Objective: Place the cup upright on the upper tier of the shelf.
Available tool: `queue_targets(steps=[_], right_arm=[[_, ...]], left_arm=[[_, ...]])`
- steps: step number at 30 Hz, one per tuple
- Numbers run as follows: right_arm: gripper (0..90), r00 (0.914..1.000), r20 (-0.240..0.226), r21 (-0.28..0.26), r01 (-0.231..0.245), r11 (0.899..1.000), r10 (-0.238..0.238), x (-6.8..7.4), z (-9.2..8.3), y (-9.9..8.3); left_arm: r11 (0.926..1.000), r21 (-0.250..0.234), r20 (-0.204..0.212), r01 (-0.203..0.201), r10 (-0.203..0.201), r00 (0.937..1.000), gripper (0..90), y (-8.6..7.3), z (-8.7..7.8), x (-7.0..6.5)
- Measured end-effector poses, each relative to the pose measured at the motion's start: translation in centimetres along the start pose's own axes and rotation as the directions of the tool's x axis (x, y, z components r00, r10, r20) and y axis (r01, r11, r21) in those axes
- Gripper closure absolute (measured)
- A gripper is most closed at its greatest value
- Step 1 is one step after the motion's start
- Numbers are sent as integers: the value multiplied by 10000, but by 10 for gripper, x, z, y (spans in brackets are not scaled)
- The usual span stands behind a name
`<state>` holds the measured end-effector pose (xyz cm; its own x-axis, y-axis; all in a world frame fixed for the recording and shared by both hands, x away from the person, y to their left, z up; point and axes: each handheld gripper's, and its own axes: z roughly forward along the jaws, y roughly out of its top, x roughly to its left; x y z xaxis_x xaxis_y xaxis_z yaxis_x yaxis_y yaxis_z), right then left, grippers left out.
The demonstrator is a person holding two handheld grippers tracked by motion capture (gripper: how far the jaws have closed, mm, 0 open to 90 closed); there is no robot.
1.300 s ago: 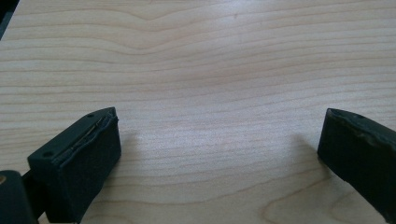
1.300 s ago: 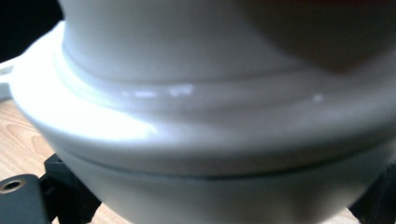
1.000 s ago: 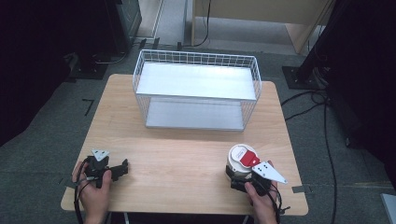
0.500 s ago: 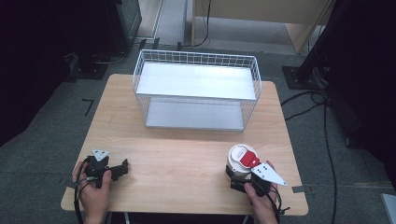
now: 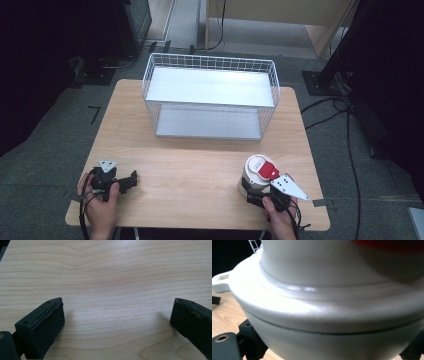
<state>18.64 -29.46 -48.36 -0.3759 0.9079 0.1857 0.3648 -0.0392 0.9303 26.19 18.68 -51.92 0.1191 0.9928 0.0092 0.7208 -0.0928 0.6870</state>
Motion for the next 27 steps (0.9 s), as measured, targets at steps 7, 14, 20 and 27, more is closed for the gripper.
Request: queue_targets(steps=[7, 14, 20, 27], right_arm=[[77, 9999, 144, -16, -22, 10000, 22, 0, 5, 14], [77, 9998, 176, -199, 15, 9998, -12, 4, 10, 28], [78, 9998, 183, -584, -6, 9983, 16, 8, 15, 43], [77, 9996, 287, -980, 31, 9952, -3, 11, 21, 64]], left_arm=[[10000, -3, -1, -2, 2, 10000, 0, 0, 0, 0], [10000, 0, -2, -1, 1, 10000, 0, 0, 0, 0], [10000, -1, -1, -2, 2, 10000, 0, 0, 0, 0], [10000, -2, 0, -2, 2, 10000, 0, 0, 0, 0]])
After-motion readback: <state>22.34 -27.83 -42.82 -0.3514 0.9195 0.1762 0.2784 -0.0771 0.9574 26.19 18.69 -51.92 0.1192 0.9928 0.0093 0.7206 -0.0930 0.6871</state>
